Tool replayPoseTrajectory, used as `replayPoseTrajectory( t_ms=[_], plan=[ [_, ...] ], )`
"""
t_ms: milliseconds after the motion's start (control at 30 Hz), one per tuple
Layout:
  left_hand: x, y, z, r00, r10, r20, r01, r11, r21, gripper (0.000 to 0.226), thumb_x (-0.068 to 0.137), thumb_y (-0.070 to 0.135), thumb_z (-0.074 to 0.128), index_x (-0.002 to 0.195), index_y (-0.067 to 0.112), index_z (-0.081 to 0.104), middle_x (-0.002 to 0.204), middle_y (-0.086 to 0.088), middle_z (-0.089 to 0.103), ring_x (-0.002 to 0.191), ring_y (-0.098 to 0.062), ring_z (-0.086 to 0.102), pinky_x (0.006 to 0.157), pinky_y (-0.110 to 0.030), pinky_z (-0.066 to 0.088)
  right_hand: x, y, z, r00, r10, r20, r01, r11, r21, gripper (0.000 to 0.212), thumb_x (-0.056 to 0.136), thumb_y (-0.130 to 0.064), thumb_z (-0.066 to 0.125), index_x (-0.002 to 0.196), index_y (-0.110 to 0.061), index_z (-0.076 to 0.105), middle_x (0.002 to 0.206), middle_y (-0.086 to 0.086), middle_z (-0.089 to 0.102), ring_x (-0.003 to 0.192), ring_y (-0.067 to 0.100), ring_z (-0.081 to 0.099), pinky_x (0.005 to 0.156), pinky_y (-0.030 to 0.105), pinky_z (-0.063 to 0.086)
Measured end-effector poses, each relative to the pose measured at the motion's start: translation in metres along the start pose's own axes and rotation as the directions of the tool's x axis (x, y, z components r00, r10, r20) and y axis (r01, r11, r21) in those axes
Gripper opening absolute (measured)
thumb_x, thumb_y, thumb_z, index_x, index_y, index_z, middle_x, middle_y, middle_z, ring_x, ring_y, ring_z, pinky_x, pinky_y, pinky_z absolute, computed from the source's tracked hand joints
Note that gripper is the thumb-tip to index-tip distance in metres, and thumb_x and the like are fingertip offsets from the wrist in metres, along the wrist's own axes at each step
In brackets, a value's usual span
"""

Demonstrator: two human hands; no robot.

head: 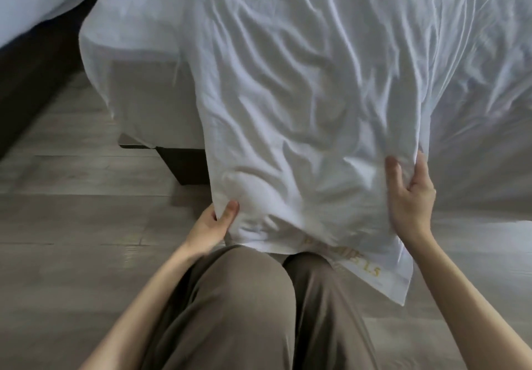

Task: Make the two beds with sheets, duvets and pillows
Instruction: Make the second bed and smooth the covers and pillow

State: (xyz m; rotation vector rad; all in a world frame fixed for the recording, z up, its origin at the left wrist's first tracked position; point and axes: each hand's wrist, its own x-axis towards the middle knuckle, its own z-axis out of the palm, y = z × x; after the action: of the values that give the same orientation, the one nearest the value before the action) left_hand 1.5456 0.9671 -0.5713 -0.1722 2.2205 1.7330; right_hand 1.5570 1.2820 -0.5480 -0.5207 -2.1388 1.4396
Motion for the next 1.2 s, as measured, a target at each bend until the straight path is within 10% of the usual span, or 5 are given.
replayPoseTrajectory(
  t_ms=[267,567,700,1000,1200],
  plan=[
    [0.023,-0.032,0.009,0.963,0.087,-0.256,-0.071,0.995,0.07,0.038,0.092,0.033,0.059,0.059,0.015,0.049,0.041,0.008,0.049,0.043,-0.006,0.048,0.047,-0.02,0.036,0.012,0.022,0.0,0.998,-0.064,0.0,0.063,0.981,-0.185,0.053,0.098,-0.035,0.054,0.148,-0.038,0.035,0.113,-0.003,0.067,0.087,0.005,0.059,0.073,0.007,0.038],
    [0.045,-0.038,0.0,0.996,0.004,-0.095,-0.006,1.0,-0.024,0.036,0.075,0.052,0.073,0.091,0.02,0.068,0.087,0.007,0.072,0.084,-0.008,0.066,0.075,-0.025,0.049,-0.009,0.074,0.009,0.961,0.277,-0.017,-0.262,0.884,-0.387,0.071,0.089,-0.042,0.062,0.149,-0.046,0.024,0.141,0.011,0.039,0.126,0.036,0.033,0.105,0.048,0.03],
    [0.055,-0.031,0.005,0.989,0.029,-0.143,-0.035,0.999,-0.037,0.011,0.089,0.038,0.064,0.091,0.027,0.065,0.091,0.009,0.068,0.084,-0.001,0.063,0.074,-0.02,0.046,-0.029,0.098,0.023,0.733,0.661,0.162,-0.673,0.739,0.031,0.113,0.051,-0.087,0.068,0.146,-0.035,0.034,0.146,-0.001,0.044,0.132,0.027,0.045,0.11,0.05,0.037],
    [0.057,-0.008,-0.003,0.982,-0.186,0.044,0.19,0.92,-0.343,0.023,0.097,0.027,0.052,0.109,0.013,0.066,0.105,0.0,0.072,0.084,-0.004,0.07,0.068,-0.016,0.056,-0.015,0.095,0.064,0.594,0.794,0.128,-0.769,0.514,0.379,0.151,0.053,-0.058,0.087,0.15,-0.026,-0.024,0.157,-0.001,0.025,0.139,0.023,0.036,0.116,0.046,0.028],
    [0.048,0.033,-0.023,0.935,-0.333,0.12,0.354,0.872,-0.339,0.031,0.094,0.026,0.06,0.067,0.024,0.076,0.062,0.011,0.07,0.055,0.0,0.066,0.052,-0.015,0.054,-0.021,0.104,0.068,0.49,0.747,0.449,-0.767,0.125,0.629,0.146,0.046,-0.044,0.097,0.153,-0.04,-0.003,0.144,-0.007,0.045,0.113,0.026,0.063,0.09,0.059,0.051]
  ],
)
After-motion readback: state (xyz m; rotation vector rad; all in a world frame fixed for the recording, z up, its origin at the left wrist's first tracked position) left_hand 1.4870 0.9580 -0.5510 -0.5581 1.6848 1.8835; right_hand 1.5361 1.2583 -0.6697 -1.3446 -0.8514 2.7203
